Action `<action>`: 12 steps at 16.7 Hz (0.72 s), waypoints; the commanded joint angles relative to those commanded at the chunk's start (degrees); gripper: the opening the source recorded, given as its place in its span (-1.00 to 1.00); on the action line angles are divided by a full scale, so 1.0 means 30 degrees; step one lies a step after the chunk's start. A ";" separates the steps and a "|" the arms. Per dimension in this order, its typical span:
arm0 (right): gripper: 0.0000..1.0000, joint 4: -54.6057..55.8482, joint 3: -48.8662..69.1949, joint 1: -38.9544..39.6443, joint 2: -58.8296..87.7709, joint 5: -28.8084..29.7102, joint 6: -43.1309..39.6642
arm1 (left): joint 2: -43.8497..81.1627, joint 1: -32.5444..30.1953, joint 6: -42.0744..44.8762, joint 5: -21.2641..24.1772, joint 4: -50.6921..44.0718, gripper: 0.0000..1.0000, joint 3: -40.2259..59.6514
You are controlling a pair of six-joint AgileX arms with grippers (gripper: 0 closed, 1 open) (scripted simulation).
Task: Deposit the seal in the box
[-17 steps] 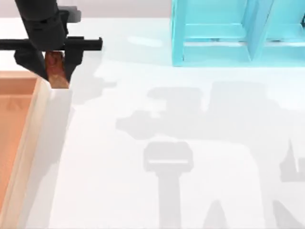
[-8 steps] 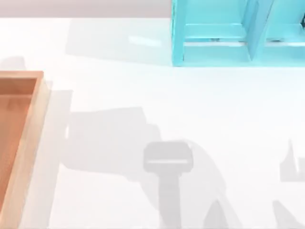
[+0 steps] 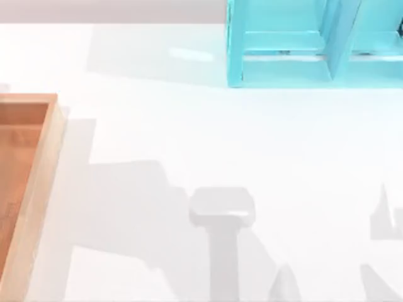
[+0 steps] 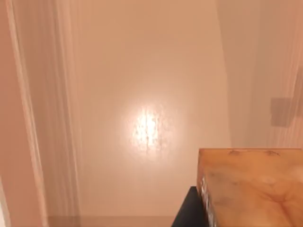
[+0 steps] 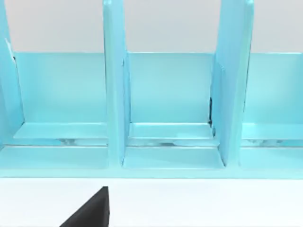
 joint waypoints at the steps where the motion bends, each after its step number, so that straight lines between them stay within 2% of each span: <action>1: 1.00 0.0000 0.0000 0.0000 0.0000 0.0000 0.0000 | -0.0010 0.0001 0.0000 0.0002 0.0063 -1.00 -0.0064; 8: 1.00 0.0000 0.0000 0.0000 0.0000 0.0000 0.0000 | 0.0251 0.0104 0.0029 0.0045 0.4271 -1.00 -0.3750; 12: 1.00 0.0000 0.0000 0.0000 0.0000 0.0000 0.0000 | 0.0437 0.0143 0.0068 0.0047 0.4867 -1.00 -0.4354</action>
